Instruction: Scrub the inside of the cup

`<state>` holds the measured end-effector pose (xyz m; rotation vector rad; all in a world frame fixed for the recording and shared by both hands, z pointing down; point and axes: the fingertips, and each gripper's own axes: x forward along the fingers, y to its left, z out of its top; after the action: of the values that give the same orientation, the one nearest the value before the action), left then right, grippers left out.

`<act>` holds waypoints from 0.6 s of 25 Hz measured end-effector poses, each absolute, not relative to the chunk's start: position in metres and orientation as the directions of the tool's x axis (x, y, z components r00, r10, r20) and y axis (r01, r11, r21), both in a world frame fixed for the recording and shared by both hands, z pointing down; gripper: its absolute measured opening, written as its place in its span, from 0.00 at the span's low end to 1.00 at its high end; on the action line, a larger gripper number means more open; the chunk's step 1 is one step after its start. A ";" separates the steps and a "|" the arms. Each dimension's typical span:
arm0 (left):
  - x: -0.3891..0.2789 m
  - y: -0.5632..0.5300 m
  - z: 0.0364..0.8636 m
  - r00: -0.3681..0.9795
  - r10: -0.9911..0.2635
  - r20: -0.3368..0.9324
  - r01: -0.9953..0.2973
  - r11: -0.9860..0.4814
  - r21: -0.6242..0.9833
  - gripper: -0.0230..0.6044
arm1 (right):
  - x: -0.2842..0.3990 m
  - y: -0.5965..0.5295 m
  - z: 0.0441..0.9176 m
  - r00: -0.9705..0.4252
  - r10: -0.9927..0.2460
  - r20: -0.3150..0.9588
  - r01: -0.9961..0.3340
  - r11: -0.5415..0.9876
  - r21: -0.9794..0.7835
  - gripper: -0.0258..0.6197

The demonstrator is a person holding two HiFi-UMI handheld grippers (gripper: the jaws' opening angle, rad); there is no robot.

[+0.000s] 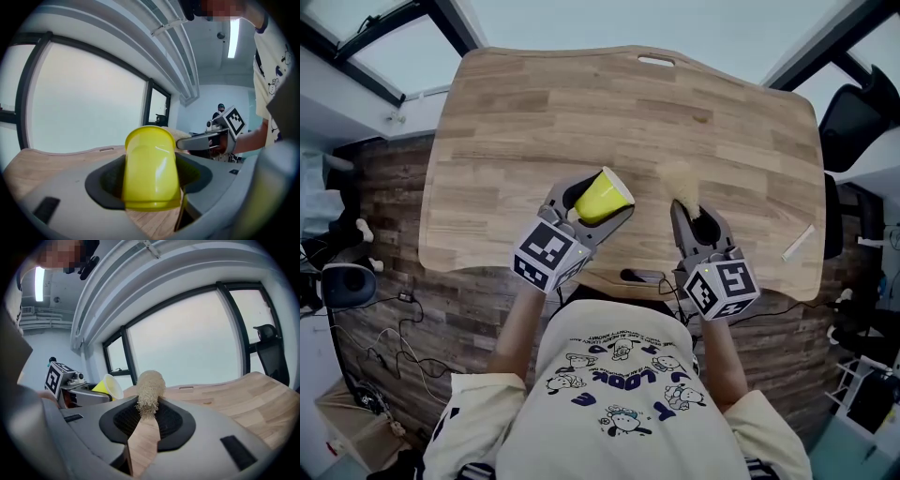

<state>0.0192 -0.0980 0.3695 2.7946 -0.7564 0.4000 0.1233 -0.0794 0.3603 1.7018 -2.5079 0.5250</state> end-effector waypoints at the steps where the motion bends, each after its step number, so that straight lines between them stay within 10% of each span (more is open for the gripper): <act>1: 0.019 -0.098 0.369 0.826 -0.474 0.304 -0.532 -0.835 0.142 0.56 | 0.124 -0.079 0.361 -0.376 -0.895 0.239 -0.915 0.318 -0.248 0.17; 15: 0.023 -0.100 0.370 0.775 -0.574 0.265 -0.623 -0.763 0.170 0.56 | 0.126 -0.075 0.368 -0.288 -0.930 0.230 -0.939 0.227 -0.258 0.17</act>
<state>0.0232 -0.1000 0.3704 2.7211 -0.9338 0.2884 0.1260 -0.0755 0.3681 1.8586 -2.4393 0.5451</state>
